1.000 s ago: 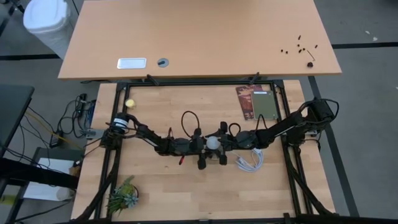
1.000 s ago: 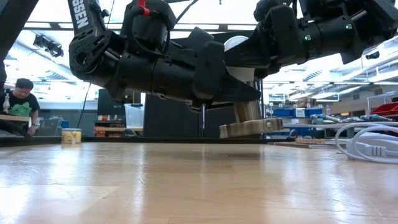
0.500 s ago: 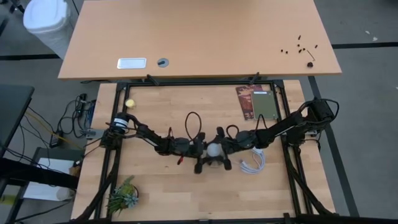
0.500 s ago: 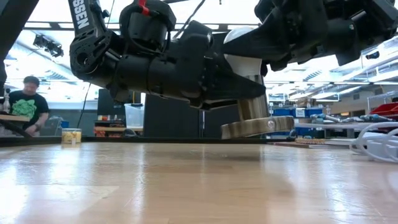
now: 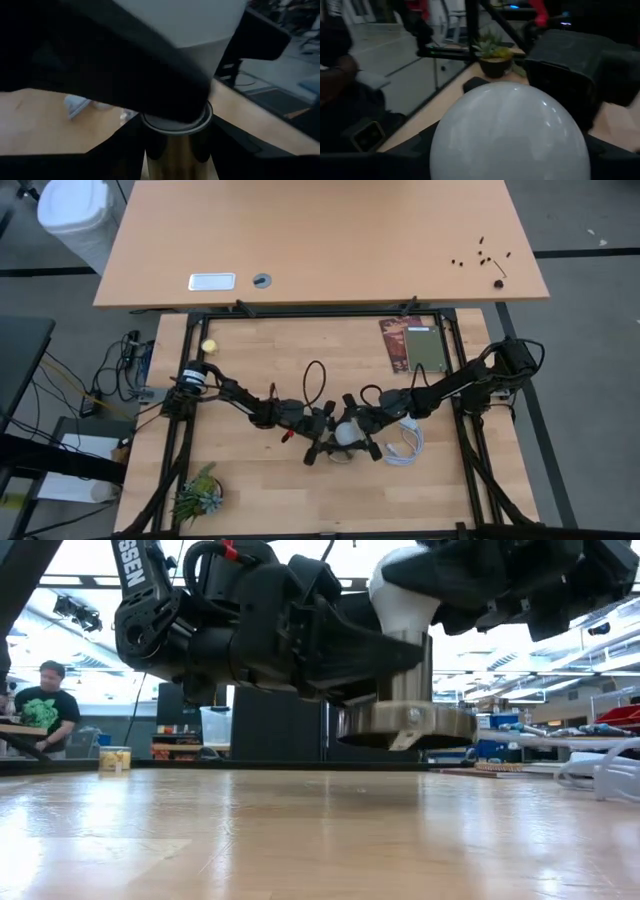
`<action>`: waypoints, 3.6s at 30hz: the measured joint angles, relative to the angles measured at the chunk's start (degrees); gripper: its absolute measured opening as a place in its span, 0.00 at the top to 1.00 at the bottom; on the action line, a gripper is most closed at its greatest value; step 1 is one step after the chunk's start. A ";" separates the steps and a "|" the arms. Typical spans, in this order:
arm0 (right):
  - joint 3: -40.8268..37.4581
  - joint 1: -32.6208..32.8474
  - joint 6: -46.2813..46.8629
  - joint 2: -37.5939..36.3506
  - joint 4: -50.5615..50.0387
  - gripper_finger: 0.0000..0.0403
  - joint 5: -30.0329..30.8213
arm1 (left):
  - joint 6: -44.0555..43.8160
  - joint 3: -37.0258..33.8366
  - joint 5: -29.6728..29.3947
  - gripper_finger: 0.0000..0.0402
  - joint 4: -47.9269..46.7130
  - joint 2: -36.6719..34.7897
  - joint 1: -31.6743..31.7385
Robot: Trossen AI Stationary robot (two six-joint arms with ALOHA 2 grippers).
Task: Screw lightbulb
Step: Remove the light bulb from the lamp
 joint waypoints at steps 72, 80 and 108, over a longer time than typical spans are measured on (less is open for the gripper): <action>64.56 0.35 51.42 20.59 -114.20 0.07 25.27 | -3.55 0.18 -37.27 0.54 -10.34 0.02 -0.56; 64.23 0.44 56.85 20.60 -114.45 0.07 27.18 | -3.81 0.18 -37.66 0.54 -10.41 0.02 -0.63; 60.05 0.70 53.83 18.58 -112.38 0.13 22.97 | -0.43 0.16 -33.57 0.54 -10.10 0.00 -1.29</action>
